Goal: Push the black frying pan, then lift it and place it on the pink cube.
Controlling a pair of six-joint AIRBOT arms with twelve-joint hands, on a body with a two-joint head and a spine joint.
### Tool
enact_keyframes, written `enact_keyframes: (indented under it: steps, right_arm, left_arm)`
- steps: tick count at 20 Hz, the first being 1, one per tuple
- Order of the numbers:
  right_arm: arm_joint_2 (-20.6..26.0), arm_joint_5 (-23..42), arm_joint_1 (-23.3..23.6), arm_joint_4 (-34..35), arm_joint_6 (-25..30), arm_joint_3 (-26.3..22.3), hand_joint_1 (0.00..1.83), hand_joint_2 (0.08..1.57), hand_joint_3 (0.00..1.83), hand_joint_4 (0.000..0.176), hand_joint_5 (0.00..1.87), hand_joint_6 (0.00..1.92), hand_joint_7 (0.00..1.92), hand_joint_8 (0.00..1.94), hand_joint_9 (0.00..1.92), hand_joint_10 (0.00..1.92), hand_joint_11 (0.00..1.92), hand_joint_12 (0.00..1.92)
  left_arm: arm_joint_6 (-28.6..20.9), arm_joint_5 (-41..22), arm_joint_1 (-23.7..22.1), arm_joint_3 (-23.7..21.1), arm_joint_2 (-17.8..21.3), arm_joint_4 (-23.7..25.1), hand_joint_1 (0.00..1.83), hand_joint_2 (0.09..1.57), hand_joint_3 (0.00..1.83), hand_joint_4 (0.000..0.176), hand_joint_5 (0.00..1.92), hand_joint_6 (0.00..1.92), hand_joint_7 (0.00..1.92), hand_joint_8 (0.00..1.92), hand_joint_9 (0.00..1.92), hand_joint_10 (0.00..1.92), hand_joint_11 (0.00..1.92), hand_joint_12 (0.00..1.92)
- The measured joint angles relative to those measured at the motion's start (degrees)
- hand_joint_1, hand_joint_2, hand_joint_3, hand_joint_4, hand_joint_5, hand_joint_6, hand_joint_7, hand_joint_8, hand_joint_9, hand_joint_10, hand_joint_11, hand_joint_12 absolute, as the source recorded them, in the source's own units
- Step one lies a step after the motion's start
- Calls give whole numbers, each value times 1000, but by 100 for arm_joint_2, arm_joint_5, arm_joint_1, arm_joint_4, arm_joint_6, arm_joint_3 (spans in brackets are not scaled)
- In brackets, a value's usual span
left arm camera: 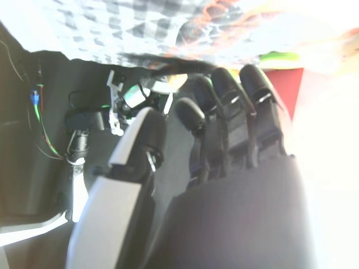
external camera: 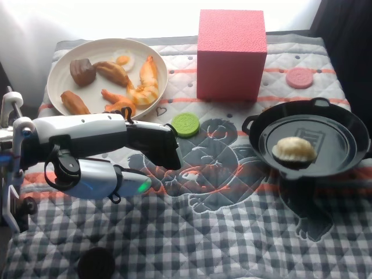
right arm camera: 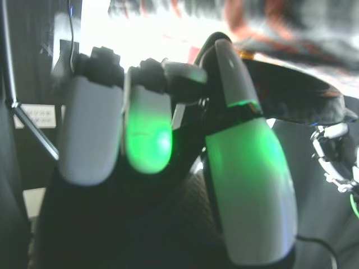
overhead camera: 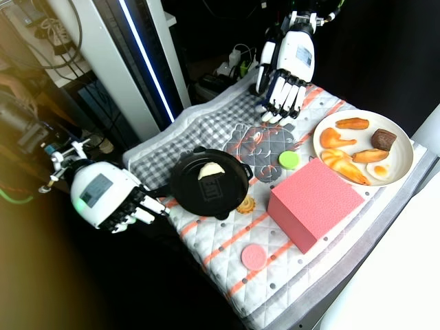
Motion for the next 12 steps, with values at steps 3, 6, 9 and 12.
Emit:
enact_keyframes:
  steps: [3, 6, 9, 12]
  right_arm:
    - [133, 291, -66, -59, 0, -85, 1293, 1367, 0, 0, 1426, 1921, 1629, 1941, 1722, 1921, 1754, 1921]
    - [199, 435, -63, -79, 0, -114, 1296, 1370, 0, 0, 1381, 1921, 1593, 1941, 1689, 1921, 1722, 1921]
    - [234, 553, -63, -162, 2, -162, 1263, 1376, 0, 0, 1345, 1921, 1556, 1941, 1652, 1921, 1689, 1921]
    - [382, 754, -63, -249, 2, -273, 1329, 1364, 0, 0, 1368, 1921, 1559, 1941, 1650, 1921, 1697, 1921]
  left_arm:
    - [26, -15, 26, 2, 0, -52, 863, 1428, 0, 0, 266, 1026, 383, 574, 254, 766, 0, 1075]
    - [59, -7, 37, 0, 0, -76, 911, 1412, 0, 0, 202, 1114, 370, 576, 246, 735, 0, 1021]
    - [61, -7, 37, 0, 0, -79, 801, 1474, 0, 0, 343, 1697, 338, 652, 238, 781, 0, 1077]
    - [79, -9, 55, 0, 0, -133, 699, 1524, 0, 0, 336, 1917, 281, 787, 169, 905, 0, 1121]
